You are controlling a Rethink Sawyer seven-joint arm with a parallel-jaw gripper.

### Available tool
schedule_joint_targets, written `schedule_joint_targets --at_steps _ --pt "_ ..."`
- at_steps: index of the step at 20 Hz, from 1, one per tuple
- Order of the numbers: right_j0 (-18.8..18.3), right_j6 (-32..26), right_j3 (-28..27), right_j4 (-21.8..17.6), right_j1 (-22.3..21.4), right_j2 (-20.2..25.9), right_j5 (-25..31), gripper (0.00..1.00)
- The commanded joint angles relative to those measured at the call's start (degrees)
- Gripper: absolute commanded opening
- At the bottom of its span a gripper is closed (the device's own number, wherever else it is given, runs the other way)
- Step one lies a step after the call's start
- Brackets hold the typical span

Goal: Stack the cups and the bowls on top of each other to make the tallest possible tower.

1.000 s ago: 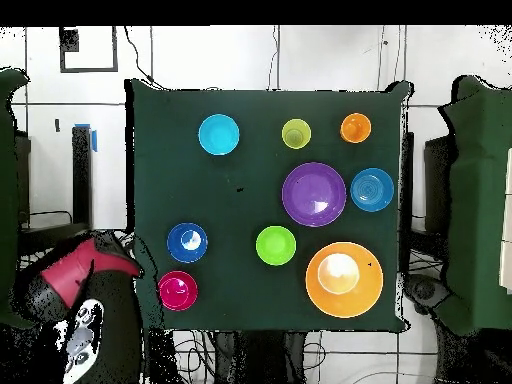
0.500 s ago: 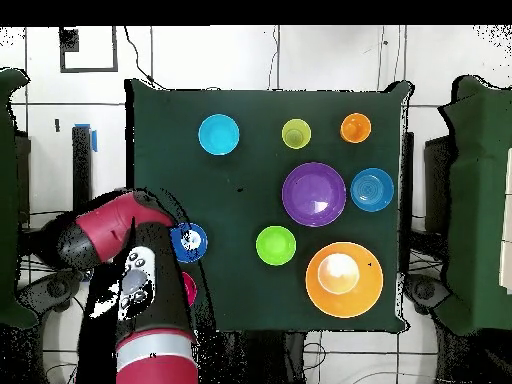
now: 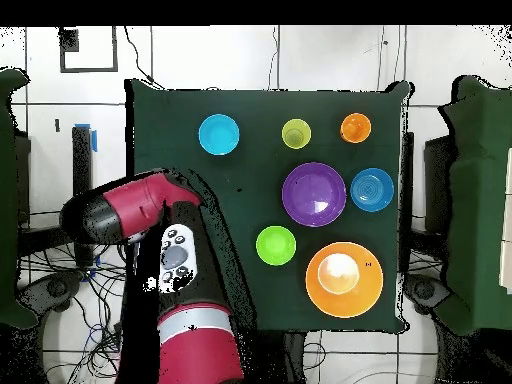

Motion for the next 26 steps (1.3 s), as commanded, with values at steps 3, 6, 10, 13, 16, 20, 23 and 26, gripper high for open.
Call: schedule_joint_targets --at_steps 3,6,10,13,16,20,23,26 --pt "-4.8 -13.0 -0.1 -4.9 0.3 6.8 5.2 1.00" --pt "-6.6 -14.5 -0.3 -5.1 0.5 8.3 5.9 1.00" --pt "-8.6 -17.4 -2.6 -6.2 1.8 10.2 7.2 1.00" --pt "-10.0 -19.3 -4.6 -7.1 3.1 11.6 8.4 1.00" --pt "-11.5 -20.9 -6.3 -8.2 4.2 13.1 10.0 1.00" --pt "-13.6 -23.2 -8.0 -9.2 4.9 15.2 12.7 1.00" --pt "-15.6 -25.6 -9.2 -9.5 5.6 17.3 15.5 1.00" --pt "-17.9 -26.8 -7.8 -9.7 4.9 18.7 16.8 1.00"
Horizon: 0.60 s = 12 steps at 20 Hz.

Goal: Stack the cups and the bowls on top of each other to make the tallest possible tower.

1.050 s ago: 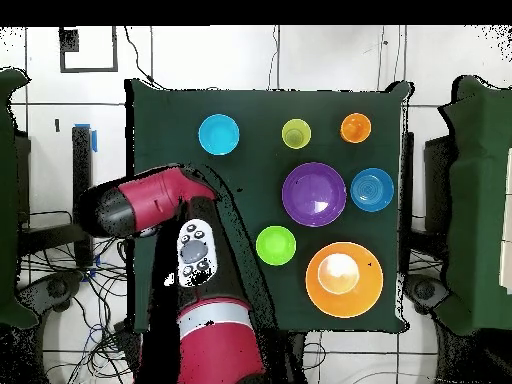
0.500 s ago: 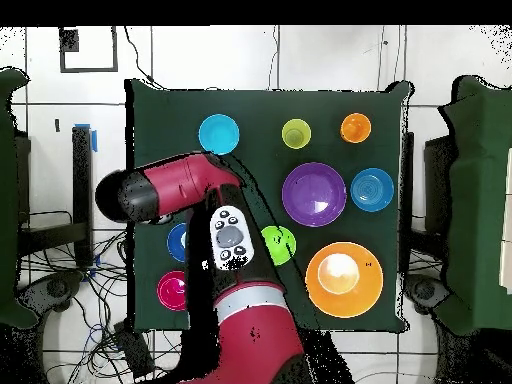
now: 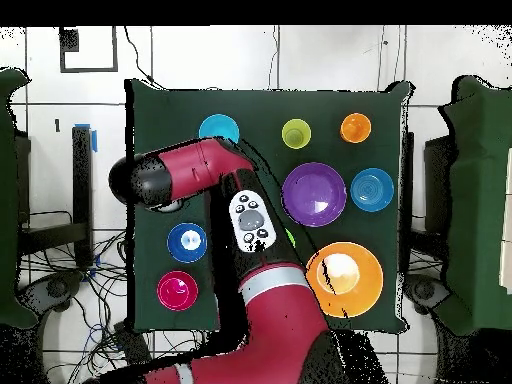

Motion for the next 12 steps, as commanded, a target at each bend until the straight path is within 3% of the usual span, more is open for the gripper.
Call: schedule_joint_targets --at_steps 1,6,12 --pt "-5.2 -23.4 -1.4 -4.5 1.0 7.9 9.1 1.00" --pt "-10.1 -21.9 6.3 -4.9 -3.8 7.7 6.7 1.00" --pt "-12.9 -21.5 8.7 -6.7 -4.4 8.3 5.9 1.00"
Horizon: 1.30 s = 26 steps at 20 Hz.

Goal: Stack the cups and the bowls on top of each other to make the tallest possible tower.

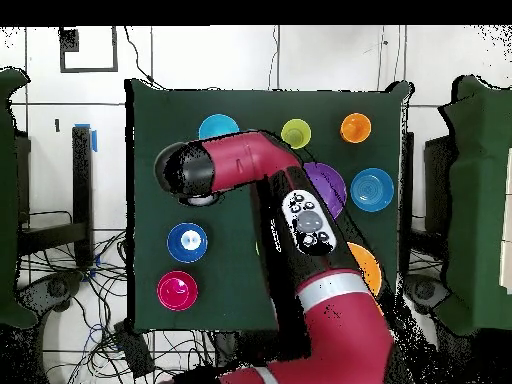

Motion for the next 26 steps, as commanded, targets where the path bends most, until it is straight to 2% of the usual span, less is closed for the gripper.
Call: schedule_joint_targets --at_steps 1,11,17,21,26 --pt "-3.8 -15.5 6.3 -5.1 -1.5 3.5 2.7 1.00" --pt "-7.3 -14.9 10.0 -6.1 -2.2 6.0 2.4 1.00" --pt "-7.8 -12.2 12.2 -8.1 -2.3 6.1 -0.8 1.00" --pt "-8.3 -11.8 12.5 -9.3 -1.1 6.0 -1.7 1.00" --pt "-10.7 -14.0 12.6 -9.2 1.3 7.8 -0.6 1.00"
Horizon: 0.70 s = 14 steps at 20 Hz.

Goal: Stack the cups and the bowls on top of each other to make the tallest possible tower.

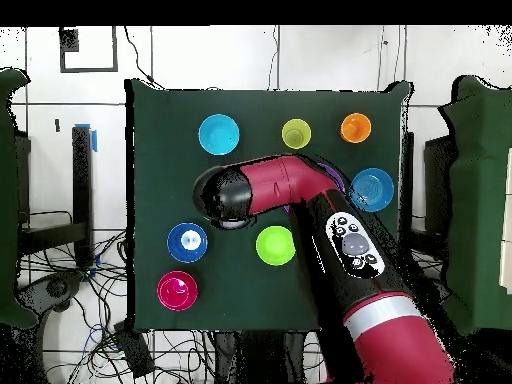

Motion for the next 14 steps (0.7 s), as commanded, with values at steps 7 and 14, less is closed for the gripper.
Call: schedule_joint_targets --at_steps 7,14 --pt "-4.1 -15.0 2.7 -5.5 5.2 5.7 1.0 1.00" --pt "-3.1 -14.5 2.1 -8.8 2.1 4.8 2.9 1.00"
